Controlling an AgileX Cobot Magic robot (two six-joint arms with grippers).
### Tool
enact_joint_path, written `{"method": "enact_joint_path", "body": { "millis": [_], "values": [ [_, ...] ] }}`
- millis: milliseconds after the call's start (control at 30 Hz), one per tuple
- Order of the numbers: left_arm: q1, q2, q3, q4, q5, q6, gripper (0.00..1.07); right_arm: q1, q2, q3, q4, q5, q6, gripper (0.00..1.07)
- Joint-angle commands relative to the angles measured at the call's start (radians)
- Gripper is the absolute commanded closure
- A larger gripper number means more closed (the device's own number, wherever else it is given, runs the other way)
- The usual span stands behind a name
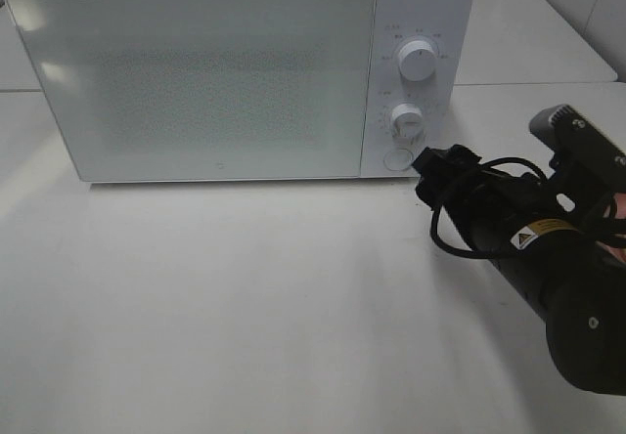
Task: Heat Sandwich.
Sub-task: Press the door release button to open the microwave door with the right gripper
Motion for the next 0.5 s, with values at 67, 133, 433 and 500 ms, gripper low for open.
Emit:
{"method": "enact_joint_path", "body": {
  "millis": [67, 133, 433, 500],
  "values": [
    [-0.001, -0.027, 0.002, -0.001, -0.015, -0.003, 0.05, 0.005, -0.003, 0.002, -0.012, 0.029, 0.305, 0.31],
    [-0.001, -0.027, 0.002, -0.001, -0.015, -0.003, 0.05, 0.005, -0.003, 0.002, -0.012, 0.029, 0.355, 0.31],
    [-0.001, -0.027, 0.002, -0.001, -0.015, -0.003, 0.05, 0.005, -0.003, 0.002, -0.018, 0.028, 0.754, 0.35],
    [-0.001, -0.027, 0.002, -0.001, -0.015, -0.003, 0.05, 0.005, -0.003, 0.002, -0.018, 0.031, 0.785, 0.42]
  ]
}}
